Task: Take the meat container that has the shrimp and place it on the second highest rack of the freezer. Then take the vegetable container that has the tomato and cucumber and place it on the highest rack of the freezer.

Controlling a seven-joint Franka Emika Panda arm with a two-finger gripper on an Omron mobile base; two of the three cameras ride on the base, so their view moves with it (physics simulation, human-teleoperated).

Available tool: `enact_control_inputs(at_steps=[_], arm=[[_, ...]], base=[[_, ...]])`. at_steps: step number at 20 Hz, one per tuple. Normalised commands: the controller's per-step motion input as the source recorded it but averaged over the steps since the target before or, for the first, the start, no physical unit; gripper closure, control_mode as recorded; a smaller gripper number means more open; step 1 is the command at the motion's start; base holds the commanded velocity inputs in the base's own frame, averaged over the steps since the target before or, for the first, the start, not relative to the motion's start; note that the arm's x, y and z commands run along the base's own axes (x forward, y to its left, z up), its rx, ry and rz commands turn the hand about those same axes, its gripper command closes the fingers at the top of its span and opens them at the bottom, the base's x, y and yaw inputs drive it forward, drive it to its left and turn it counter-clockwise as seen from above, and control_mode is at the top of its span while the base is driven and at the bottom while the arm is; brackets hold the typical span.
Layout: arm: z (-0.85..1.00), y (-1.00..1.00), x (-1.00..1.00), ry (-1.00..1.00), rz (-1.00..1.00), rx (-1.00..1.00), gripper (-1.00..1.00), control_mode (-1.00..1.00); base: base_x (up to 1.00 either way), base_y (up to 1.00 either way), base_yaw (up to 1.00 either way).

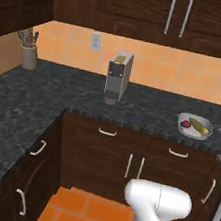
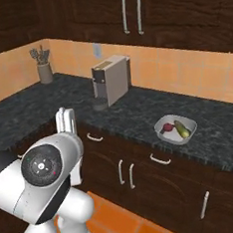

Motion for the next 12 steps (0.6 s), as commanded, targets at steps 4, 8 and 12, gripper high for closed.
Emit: enact_control_inputs(at_steps=[4,8,12], arm=[[0.00,0.00,0.00,0.00,0.00,0.00,-1.00,1.00],[0.00,0.00,0.00,0.00,0.00,0.00,-1.00,1.00],[0.00,0.00,0.00,0.00,0.00,0.00,-1.00,1.00]], base=[[0.80,-0.14,-0.31],[0.81,0.00,-0.20],[0.68,0.00,-0.27]])
